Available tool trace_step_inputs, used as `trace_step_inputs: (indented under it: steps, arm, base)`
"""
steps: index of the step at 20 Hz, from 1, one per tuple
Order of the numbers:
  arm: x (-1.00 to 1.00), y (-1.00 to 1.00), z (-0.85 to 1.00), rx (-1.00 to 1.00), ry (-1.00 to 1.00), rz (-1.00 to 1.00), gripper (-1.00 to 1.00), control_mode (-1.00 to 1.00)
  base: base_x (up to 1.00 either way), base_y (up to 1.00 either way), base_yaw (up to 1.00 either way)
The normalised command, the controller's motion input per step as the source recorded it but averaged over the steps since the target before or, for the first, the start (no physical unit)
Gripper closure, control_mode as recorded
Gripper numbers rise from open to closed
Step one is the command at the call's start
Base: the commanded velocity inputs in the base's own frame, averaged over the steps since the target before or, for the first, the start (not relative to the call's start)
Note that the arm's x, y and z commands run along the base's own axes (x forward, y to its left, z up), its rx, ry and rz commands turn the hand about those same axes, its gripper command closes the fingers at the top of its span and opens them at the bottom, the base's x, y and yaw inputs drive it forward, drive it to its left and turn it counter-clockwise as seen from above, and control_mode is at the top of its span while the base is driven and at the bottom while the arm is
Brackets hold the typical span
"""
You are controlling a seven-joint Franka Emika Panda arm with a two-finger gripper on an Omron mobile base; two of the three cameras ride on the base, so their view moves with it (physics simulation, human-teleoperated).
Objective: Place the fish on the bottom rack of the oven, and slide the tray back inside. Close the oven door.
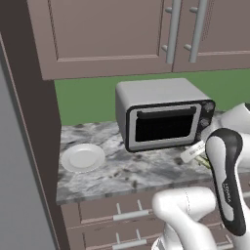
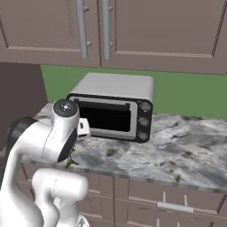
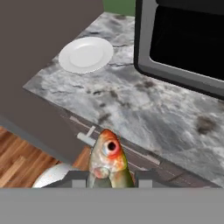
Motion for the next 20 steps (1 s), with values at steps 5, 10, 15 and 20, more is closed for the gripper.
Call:
trace_step_inputs:
  steps: [5, 10, 15, 20]
  arm:
    - [0.64, 0.09, -0.01, 0.0, -0.07, 0.1, 1.0, -1.0]
    - [0.91, 0.07, -0.07, 0.0, 0.0, 0.0, 1.0, -1.0]
    - [0.57, 0.0, -0.1, 0.0, 0.0, 0.0, 1.0, -1.0]
    - [0.02, 0.0, -0.02, 0.0, 0.0, 0.0, 1.0, 1.0]
  base:
    - [0.0, 0.0, 0.0]
    - [0.0, 0.0, 0.0]
    - [0.0, 0.0, 0.0]
    - [-0.23, 0.0, 0.12]
